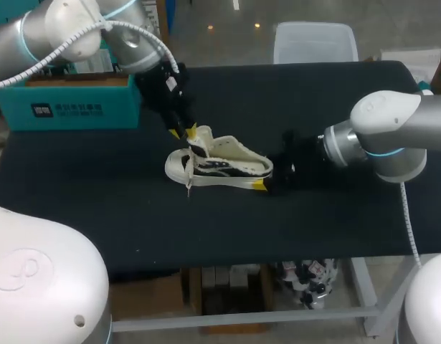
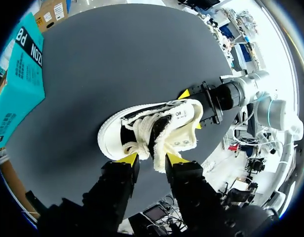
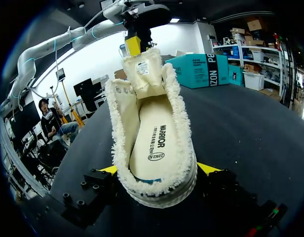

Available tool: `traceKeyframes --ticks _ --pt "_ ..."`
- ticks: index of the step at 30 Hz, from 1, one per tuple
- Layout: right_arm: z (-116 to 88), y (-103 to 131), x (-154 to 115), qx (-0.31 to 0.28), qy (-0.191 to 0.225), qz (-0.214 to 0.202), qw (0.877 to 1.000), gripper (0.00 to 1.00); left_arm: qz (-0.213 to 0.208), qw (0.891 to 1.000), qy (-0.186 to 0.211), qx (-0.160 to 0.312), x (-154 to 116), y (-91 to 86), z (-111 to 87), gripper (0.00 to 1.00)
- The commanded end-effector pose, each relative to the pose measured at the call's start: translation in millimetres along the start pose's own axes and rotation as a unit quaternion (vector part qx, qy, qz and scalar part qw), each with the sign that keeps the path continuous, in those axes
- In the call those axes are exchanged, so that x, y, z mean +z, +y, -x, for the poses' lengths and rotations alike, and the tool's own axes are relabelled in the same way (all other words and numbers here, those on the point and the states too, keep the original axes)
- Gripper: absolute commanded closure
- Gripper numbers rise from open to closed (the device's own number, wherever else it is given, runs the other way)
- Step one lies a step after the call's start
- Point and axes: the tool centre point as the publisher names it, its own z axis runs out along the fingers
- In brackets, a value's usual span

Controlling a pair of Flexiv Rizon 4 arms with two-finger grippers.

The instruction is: Open the shoe tongue, take the insole out of the shoe, put the insole back into the shoe, and pack the shoe into the shoebox

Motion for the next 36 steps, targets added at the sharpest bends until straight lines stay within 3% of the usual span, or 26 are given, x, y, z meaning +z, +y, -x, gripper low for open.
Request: traceKeyframes --ticks 1,3,4,5,6,7,12,14,15,16,17,30,32,33,34,36 --pt "3.4 -9.6 2.7 0.0 0.003 0.002 1.0 1.0 0.005 0.999 -0.033 0.039 -15.9 0.0 -19.3 0.59" --pt "3.4 -9.6 2.7 0.0 0.003 0.002 1.0 1.0 0.013 0.995 -0.042 0.087 -20.5 -2.7 -30.1 0.57" --pt "3.4 -9.6 2.7 0.0 0.003 0.002 1.0 1.0 0.014 0.994 -0.044 0.101 -20.1 -2.0 -33.7 0.58" --pt "3.4 -9.6 2.7 0.0 0.003 0.002 1.0 1.0 0.028 0.988 -0.041 0.147 -20.3 -2.0 -39.3 0.63" --pt "3.4 -9.6 2.7 0.0 0.003 0.002 1.0 1.0 0.03 0.984 -0.051 0.167 -19.6 -2.0 -43.9 0.75" --pt "3.4 -9.6 2.7 0.0 0.003 0.002 1.0 1.0 0.029 0.979 -0.06 0.191 -17.4 -3.3 -47.6 0.97" --pt "3.4 -9.6 2.7 0.0 0.003 0.002 1.0 1.0 0.053 0.946 -0.062 0.315 -6.9 -5.8 -55.1 1.0" --pt "3.4 -9.6 2.7 0.0 0.003 0.002 1.0 1.0 0.07 0.913 -0.065 0.396 -4.9 -5.6 -54.5 1.0" --pt "3.4 -9.6 2.7 0.0 0.003 0.002 1.0 1.0 0.095 0.887 -0.067 0.447 -5.6 -4.1 -53.0 1.0" --pt "3.4 -9.6 2.7 0.0 0.003 0.002 1.0 1.0 0.126 0.85 -0.077 0.505 -8.1 -2.9 -50.1 1.0" --pt "3.4 -9.6 2.7 0.0 0.003 0.002 1.0 1.0 0.125 0.839 -0.096 0.521 -11.8 -3.1 -46.5 1.0" --pt "3.4 -9.6 2.7 0.0 0.003 0.002 1.0 1.0 0.131 0.841 -0.097 0.517 -9.3 -7.9 -48.5 1.0" --pt "3.4 -9.6 2.7 0.0 0.003 0.002 1.0 1.0 0.138 0.818 -0.106 0.548 -0.9 -14.9 -50.3 1.0" --pt "3.4 -9.6 2.7 0.0 0.003 0.002 1.0 1.0 0.142 0.817 -0.115 0.547 2.3 -19.1 -49.9 1.0" --pt "3.4 -9.6 2.7 0.0 0.003 0.002 1.0 1.0 0.139 0.806 -0.11 0.565 5.1 -21.5 -49.1 1.0" --pt "3.4 -9.6 2.7 0.0 0.003 0.002 1.0 1.0 0.145 0.806 -0.107 0.563 10.0 -27.6 -46.7 1.0"
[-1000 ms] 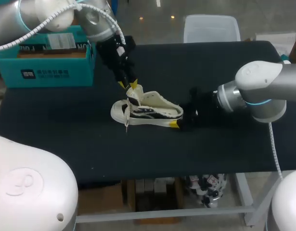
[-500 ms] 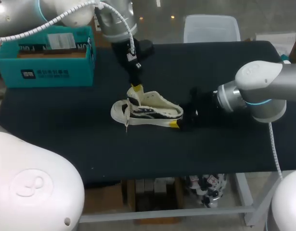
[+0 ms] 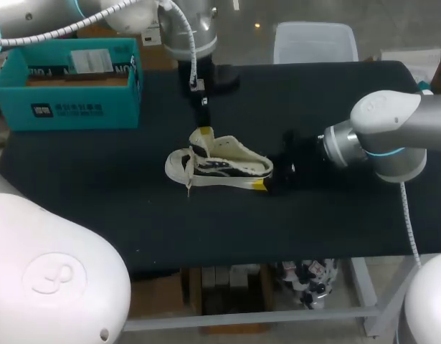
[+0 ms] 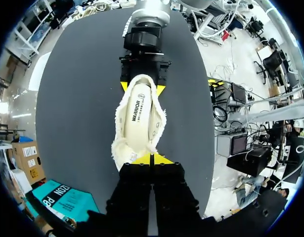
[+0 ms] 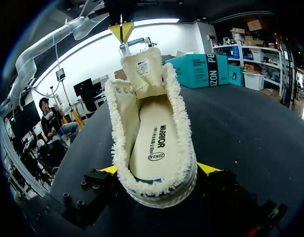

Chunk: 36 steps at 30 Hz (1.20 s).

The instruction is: Open the shoe tongue, take the insole out of the shoe, put the insole back into the shoe, and pack the shoe into the shoebox

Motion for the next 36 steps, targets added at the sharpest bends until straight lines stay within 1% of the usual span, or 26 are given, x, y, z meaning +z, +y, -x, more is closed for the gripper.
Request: traceKeyframes --ticks 1,2,3,4,7,11,15,18,25,32,34,36 --pt "3.4 -9.5 2.8 0.0 0.003 0.002 1.0 1.0 0.032 0.998 0.002 0.051 14.2 -12.5 15.2 1.0" --pt "3.4 -9.5 2.8 0.0 0.003 0.002 1.0 1.0 0.04 0.998 0.008 0.044 18.9 -13.8 18.8 1.0" --pt "3.4 -9.5 2.8 0.0 0.003 0.002 1.0 1.0 0.042 0.998 0.004 0.047 21.1 -14.3 19.9 1.0" --pt "3.4 -9.5 2.8 0.0 0.003 0.002 1.0 1.0 0.034 0.998 0.009 0.051 25.4 -14.4 21.4 1.0" --pt "3.4 -9.5 2.8 0.0 0.003 0.002 1.0 1.0 0.026 0.997 0.01 0.065 35.0 -14.3 23.8 1.0" --pt "3.4 -9.5 2.8 0.0 0.003 0.002 1.0 1.0 0.023 0.997 0.01 0.075 48.2 -14.8 25.7 1.0" --pt "3.4 -9.5 2.8 0.0 0.003 0.002 1.0 1.0 0.023 0.996 0.0 0.091 59.3 -16.6 22.7 1.0" --pt "3.4 -9.5 2.8 0.0 0.003 0.002 1.0 1.0 0.014 0.994 0.005 0.106 66.7 -17.2 21.0 1.0" --pt "3.4 -9.5 2.8 0.0 0.003 0.002 1.0 1.0 0.016 0.992 0.008 0.126 79.6 -19.4 11.9 1.0" --pt "3.4 -9.5 2.8 0.0 0.003 0.002 1.0 1.0 -0.002 0.989 -0.011 0.148 94.1 -18.9 6.9 1.0" --pt "3.4 -9.5 2.8 0.0 0.003 0.002 1.0 1.0 0.002 0.989 -0.018 0.15 99.1 -19.9 6.5 1.0" --pt "3.4 -9.5 2.8 0.0 0.003 0.002 1.0 1.0 0.008 0.989 -0.011 0.148 102.5 -20.7 6.7 1.0"
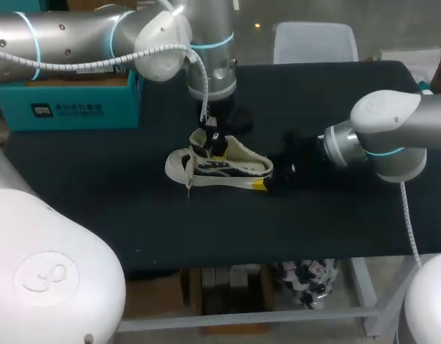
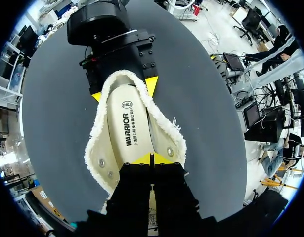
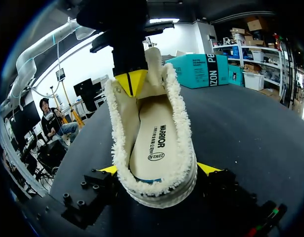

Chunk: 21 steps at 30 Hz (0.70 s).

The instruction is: Open the shoe tongue, take the insole out of the shoe, put the insole back into the shoe, and pack the shoe into the shoebox

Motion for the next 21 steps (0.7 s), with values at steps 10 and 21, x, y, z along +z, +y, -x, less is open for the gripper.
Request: traceKeyframes --ticks 10,21 --pt "3.4 -9.4 2.9 0.0 0.003 0.002 1.0 1.0 0.002 1.0 0.02 0.0 14.0 -4.6 -12.7 1.0" --pt "3.4 -9.4 2.9 0.0 0.003 0.002 1.0 1.0 0.009 0.998 0.05 -0.034 33.4 -3.9 -5.0 1.0"
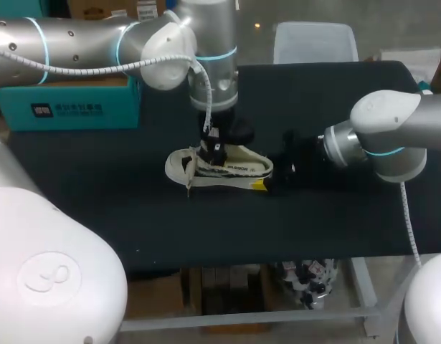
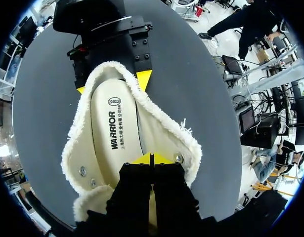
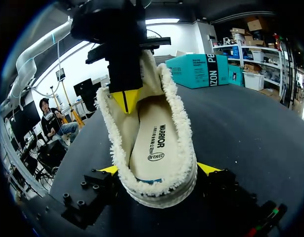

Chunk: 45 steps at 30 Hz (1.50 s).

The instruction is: Open the shoe tongue, take the insole out of the shoe, put the insole back into the shoe, and pack the shoe into the shoebox

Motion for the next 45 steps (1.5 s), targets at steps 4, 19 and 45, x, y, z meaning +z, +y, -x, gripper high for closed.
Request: traceKeyframes --ticks 4,19,45 --pt "3.6 -9.4 2.9 0.001 0.003 0.002 1.0 1.0 0.01 1.0 0.017 -0.011 13.3 -3.3 9.2 1.0" --pt "3.6 -9.4 2.9 0.001 0.003 0.002 1.0 1.0 0.032 0.999 0.033 -0.021 25.7 -5.0 13.0 0.74" --pt "3.6 -9.4 2.9 0.001 0.003 0.002 1.0 1.0 0.066 0.996 -0.04 -0.033 74.9 10.1 20.4 0.7"
